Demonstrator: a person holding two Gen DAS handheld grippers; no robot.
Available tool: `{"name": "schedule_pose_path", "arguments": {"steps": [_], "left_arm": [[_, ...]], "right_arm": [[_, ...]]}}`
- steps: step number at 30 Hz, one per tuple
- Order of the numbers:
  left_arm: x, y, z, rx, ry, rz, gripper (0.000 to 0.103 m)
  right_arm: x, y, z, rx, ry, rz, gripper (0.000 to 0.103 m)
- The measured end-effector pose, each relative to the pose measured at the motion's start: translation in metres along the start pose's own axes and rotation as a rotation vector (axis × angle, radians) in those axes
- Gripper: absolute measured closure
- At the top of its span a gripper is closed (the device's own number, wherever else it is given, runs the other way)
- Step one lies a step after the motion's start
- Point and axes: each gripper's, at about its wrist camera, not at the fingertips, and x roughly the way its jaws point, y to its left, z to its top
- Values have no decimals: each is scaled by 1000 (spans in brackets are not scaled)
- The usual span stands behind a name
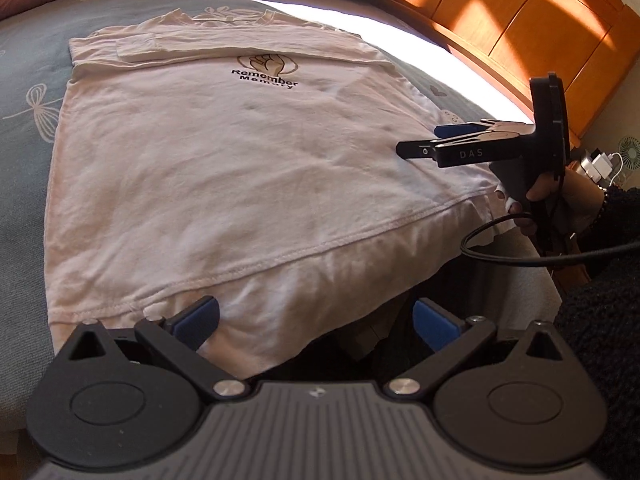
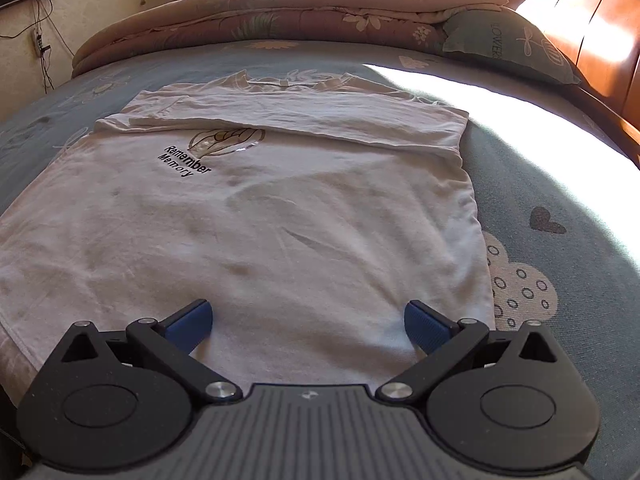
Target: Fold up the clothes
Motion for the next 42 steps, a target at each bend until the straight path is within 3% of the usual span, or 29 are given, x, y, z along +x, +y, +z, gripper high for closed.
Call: {"name": "schedule_pose_path", "arguments": {"steps": [3,8,11,18,23,28,33,38,42], "left_arm": [[-8,8,-5,-64,22,15,1],[-19,7,19,-17,-79,16,1],[-7,8,29,-1,-71,23,1],[-11,17,1,-68,-11,45,1],[-28,25,12,-72,-79,98,1],[-19,47,22,-119,-94,165,1],[-32,57,-3,-157,-97,183,1],[-37,42,5,-84,-112,247,1],[-24,28,23,5,-125,245,1]], "right_arm": [[0,0,0,1,-3,-2,0],[0,1,0,1,-3,-5,0],[0,0,0,2,-2,-5,0],[0,0,-1,-1,-8,-5,0],[0,1,-1,-5,-12,-7,0],[-1,1,0,-14,1,-7,0],[-6,0,-2,-46,25,15,0],[-16,-9,0,-91,79,64,0],[-41,-29,2,-76,102,86,0]]}}
